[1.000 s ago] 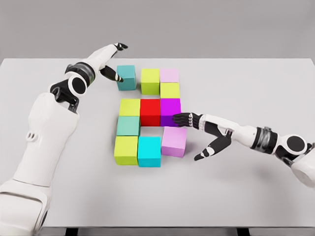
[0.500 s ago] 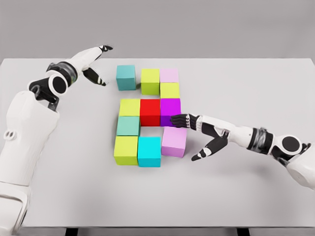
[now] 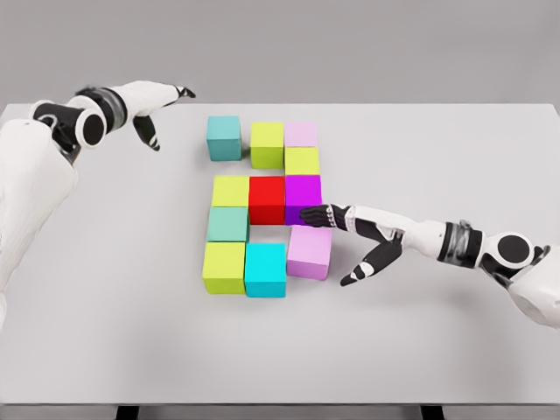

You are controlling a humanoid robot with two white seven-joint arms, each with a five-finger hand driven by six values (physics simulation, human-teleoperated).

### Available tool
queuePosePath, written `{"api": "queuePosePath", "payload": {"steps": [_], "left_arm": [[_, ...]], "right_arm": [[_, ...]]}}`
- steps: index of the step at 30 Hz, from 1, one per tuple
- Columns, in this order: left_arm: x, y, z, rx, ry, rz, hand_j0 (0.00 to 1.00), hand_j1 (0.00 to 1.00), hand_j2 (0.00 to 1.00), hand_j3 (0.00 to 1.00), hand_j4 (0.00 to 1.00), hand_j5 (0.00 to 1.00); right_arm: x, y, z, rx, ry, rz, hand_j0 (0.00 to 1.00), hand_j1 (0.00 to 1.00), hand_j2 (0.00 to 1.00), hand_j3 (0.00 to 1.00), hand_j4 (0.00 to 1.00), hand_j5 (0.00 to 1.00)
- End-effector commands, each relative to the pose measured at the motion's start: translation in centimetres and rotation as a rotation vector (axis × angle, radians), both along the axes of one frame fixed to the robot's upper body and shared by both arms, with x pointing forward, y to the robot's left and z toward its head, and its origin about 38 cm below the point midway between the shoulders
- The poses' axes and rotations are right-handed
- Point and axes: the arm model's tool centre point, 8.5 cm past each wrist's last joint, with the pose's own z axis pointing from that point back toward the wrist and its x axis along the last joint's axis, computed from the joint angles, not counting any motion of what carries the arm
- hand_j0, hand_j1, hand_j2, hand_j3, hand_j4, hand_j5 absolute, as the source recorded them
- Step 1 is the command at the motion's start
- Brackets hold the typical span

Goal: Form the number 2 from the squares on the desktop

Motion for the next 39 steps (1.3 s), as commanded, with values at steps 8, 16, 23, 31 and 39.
{"api": "queuePosePath", "payload": {"steps": [8, 16, 23, 31, 39], "left_arm": [[-0.4, 1.0, -5.0, 0.142, 0.122, -0.034, 1.0, 1.0, 1.0, 1.0, 1.0, 1.0], [0.1, 0.2, -3.9, 0.202, 0.084, -0.048, 1.0, 1.0, 1.0, 1.0, 1.0, 1.0], [0.4, -0.1, -3.0, 0.205, 0.067, -0.08, 1.0, 1.0, 1.0, 1.0, 1.0, 1.0], [0.5, -0.6, -3.2, 0.264, 0.053, -0.091, 1.0, 1.0, 1.0, 1.0, 1.0, 1.0], [0.4, -2.2, -3.6, 0.299, 0.045, -0.143, 1.0, 1.0, 1.0, 1.0, 1.0, 1.0]], "right_arm": [[0.1, 0.8, 0.3, -0.008, -0.015, 0.023, 1.0, 1.0, 1.0, 1.0, 1.0, 1.0], [-0.3, 1.5, 0.7, -0.009, -0.008, 0.045, 1.0, 1.0, 1.0, 1.0, 1.0, 1.0], [-0.8, 1.9, 1.0, -0.019, -0.027, 0.075, 1.0, 1.0, 1.0, 1.0, 1.0, 1.0], [-1.1, 2.2, 1.1, -0.027, -0.036, 0.093, 1.0, 1.0, 1.0, 1.0, 1.0, 1.0], [-1.7, 2.6, 0.8, -0.029, -0.027, 0.112, 1.0, 1.0, 1.0, 1.0, 1.0, 1.0]]}}
